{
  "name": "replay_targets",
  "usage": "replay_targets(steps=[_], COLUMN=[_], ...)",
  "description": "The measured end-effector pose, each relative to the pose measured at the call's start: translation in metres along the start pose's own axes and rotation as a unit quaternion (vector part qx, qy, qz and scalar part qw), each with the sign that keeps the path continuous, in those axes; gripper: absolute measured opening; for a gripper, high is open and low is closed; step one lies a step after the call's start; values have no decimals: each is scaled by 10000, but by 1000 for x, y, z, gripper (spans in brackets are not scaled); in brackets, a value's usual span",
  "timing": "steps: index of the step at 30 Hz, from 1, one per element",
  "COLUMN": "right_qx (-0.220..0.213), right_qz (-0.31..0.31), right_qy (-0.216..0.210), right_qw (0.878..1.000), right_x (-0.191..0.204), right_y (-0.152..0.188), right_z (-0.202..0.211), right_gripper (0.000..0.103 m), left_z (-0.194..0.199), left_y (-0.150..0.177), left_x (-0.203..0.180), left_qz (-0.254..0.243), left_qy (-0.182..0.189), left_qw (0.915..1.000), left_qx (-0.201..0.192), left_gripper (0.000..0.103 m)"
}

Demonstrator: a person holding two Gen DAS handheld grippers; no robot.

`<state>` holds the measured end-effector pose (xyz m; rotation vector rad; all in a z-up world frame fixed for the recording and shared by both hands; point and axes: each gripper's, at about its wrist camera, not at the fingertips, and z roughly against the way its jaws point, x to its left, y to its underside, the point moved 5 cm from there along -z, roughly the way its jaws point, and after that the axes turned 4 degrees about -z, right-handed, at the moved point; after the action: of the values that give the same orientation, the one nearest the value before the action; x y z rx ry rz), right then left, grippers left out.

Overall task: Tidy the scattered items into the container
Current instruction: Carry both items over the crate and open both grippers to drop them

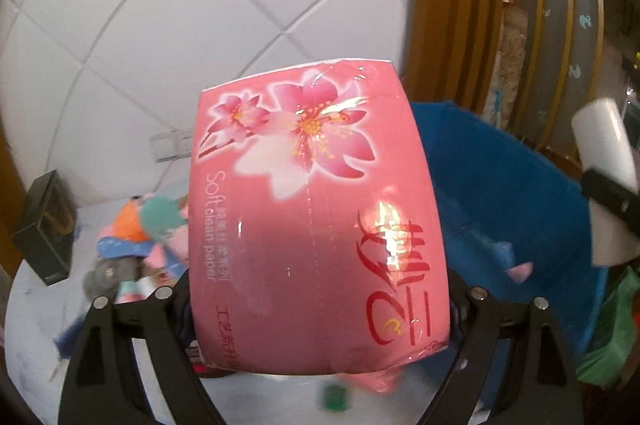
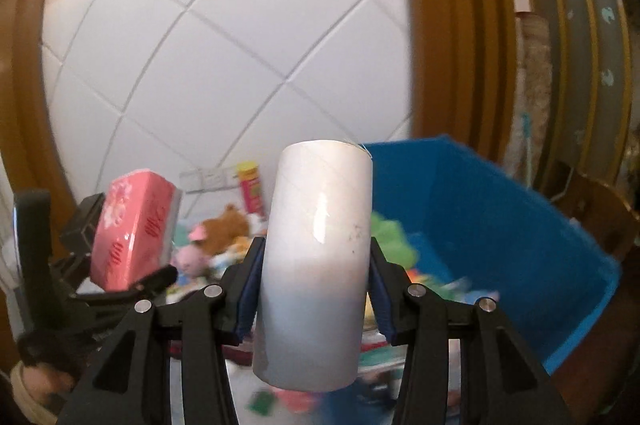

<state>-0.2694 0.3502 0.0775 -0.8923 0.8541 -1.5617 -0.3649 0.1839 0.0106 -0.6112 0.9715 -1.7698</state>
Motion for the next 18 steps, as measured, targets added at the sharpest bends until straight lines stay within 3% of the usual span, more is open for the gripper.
replay_targets(steps=[5,9,18], right_qx=[215,381,541], right_qz=[-49,-127,-242], right_qy=[149,224,290], right_qw=[9996,9989,9978], right_x=[-92,-138,-197], right_y=[-1,6,17], right_z=[-1,-10,-30], right_gripper=[47,47,47], left_z=[-17,-32,-53], left_y=[-20,-22,-19], left_x=[-86,-133,-175], left_qz=[-199,-425,-521], left_qy=[191,266,276], left_qw=[9995,9981,9968], left_qx=[161,360,543], left_gripper=[88,88,89])
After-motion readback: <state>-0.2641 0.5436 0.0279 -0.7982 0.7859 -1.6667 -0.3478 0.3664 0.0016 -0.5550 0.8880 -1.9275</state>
